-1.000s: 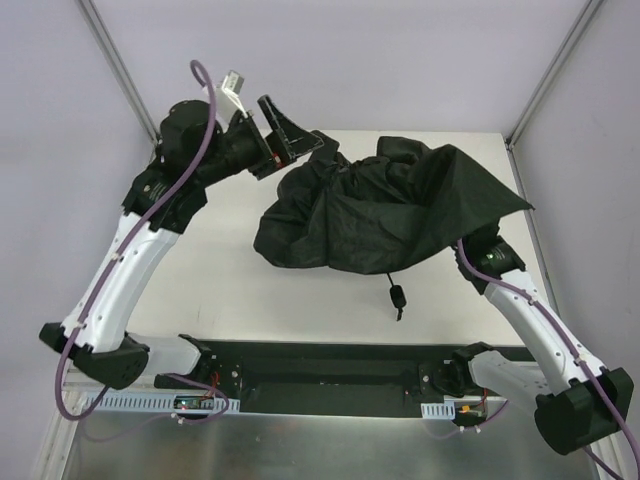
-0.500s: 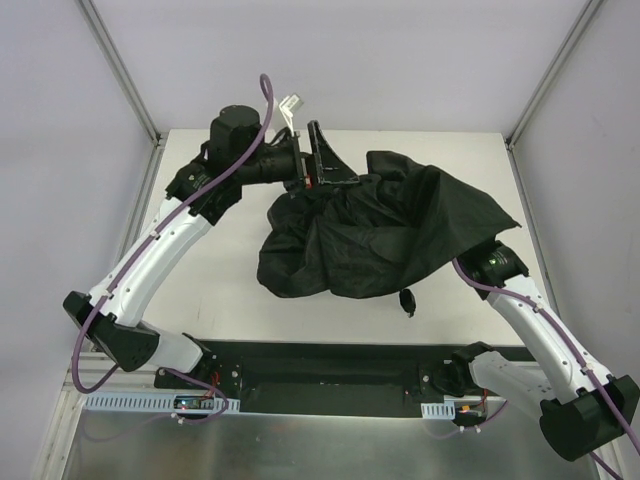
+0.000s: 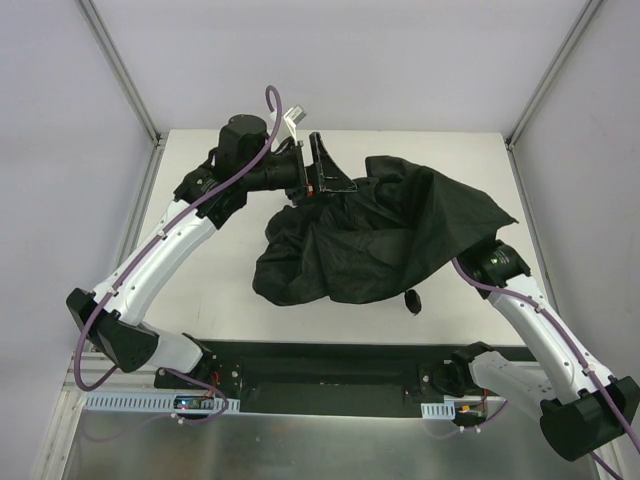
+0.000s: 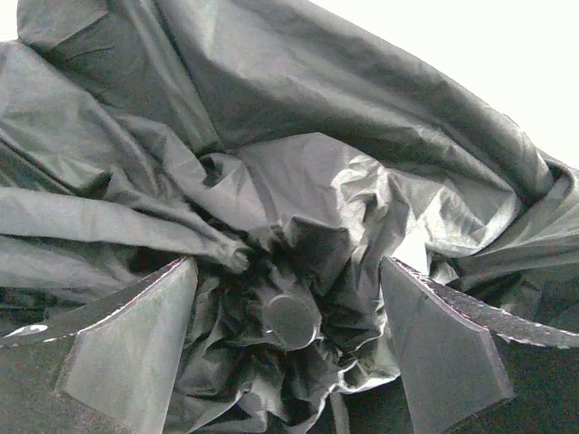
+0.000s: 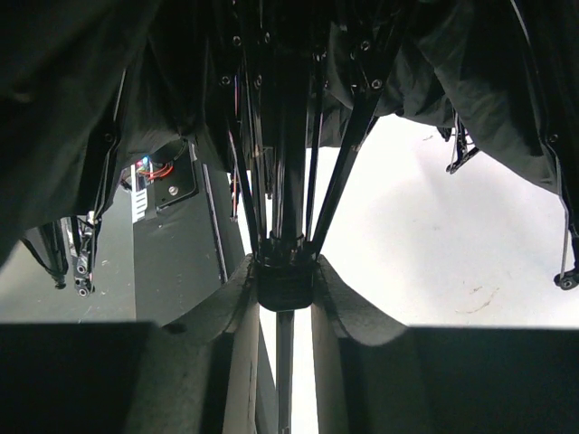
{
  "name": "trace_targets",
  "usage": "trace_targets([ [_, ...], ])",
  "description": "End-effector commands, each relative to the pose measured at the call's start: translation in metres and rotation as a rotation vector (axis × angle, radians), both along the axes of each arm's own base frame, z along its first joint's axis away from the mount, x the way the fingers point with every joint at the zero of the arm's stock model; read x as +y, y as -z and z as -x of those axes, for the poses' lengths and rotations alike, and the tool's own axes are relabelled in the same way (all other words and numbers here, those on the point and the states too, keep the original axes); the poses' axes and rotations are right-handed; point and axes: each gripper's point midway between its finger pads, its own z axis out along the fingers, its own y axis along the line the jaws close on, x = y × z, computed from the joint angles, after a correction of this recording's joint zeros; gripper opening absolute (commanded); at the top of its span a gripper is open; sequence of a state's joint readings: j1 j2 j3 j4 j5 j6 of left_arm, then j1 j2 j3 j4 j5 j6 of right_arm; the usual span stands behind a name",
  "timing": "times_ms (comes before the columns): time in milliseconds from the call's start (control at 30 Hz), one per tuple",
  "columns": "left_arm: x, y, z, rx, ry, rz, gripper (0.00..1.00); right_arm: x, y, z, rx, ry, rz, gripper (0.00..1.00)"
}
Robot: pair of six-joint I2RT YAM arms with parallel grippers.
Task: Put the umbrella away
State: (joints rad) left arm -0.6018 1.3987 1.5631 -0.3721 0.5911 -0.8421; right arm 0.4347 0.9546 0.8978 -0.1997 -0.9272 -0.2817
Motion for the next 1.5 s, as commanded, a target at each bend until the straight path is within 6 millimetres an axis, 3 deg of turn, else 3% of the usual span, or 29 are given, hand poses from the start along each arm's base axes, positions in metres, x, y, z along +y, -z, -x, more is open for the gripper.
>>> trace_targets([
  [0,0.026,-0.025,0.009,-0.078,-0.078,0.017,0.81,0.003,-0.06,-0.008,-0.242,-0.005,-0.085,0.0],
  [100,0.04,-0.024,0.009,-0.062,-0.147,0.023,0.98,0.004,-0.06,-0.007,-0.234,-0.007,-0.087,0.0],
  [200,0.033,-0.023,0.01,-0.031,-0.115,0.034,0.99,0.003,-0.061,-0.005,-0.235,-0.009,-0.091,0.0],
  [400,0.001,-0.028,0.015,0.002,0.038,0.081,0.99,0.006,-0.064,-0.005,-0.229,-0.008,-0.105,0.0],
  [600,-0.014,-0.023,0.003,0.002,0.055,0.082,0.99,0.01,-0.068,0.001,-0.219,-0.023,-0.122,0.0],
  [667,-0.021,-0.025,-0.002,0.005,0.07,0.1,0.9,0.011,-0.069,0.001,-0.207,-0.02,-0.128,0.0],
  [767,-0.028,-0.033,-0.005,0.012,0.103,0.128,0.68,0.013,-0.071,0.0,-0.165,-0.012,-0.141,0.0],
  [833,-0.028,-0.033,-0.005,0.019,0.103,0.129,0.51,0.013,-0.073,-0.002,-0.145,0.014,-0.148,0.0],
  [933,-0.029,-0.031,0.0,0.037,0.121,0.133,0.35,0.014,-0.084,-0.006,-0.151,0.041,-0.192,0.0],
  [1033,-0.026,-0.034,-0.003,0.024,0.087,0.132,0.08,0.016,-0.089,-0.011,-0.123,0.072,-0.214,0.0],
  [1100,-0.022,-0.041,-0.005,-0.001,0.057,0.137,0.0,0.014,-0.088,-0.018,-0.088,0.12,-0.216,0.0],
  [1200,-0.017,-0.056,-0.008,-0.025,0.013,0.157,0.0,0.009,-0.079,-0.026,-0.016,0.21,-0.205,0.22],
  [1267,-0.011,-0.063,-0.012,-0.018,-0.027,0.174,0.0,0.003,-0.073,-0.026,0.013,0.264,-0.211,0.55],
  [1467,0.009,-0.08,-0.026,-0.003,-0.114,0.215,0.0,-0.01,-0.047,-0.011,0.099,0.353,-0.217,0.73],
])
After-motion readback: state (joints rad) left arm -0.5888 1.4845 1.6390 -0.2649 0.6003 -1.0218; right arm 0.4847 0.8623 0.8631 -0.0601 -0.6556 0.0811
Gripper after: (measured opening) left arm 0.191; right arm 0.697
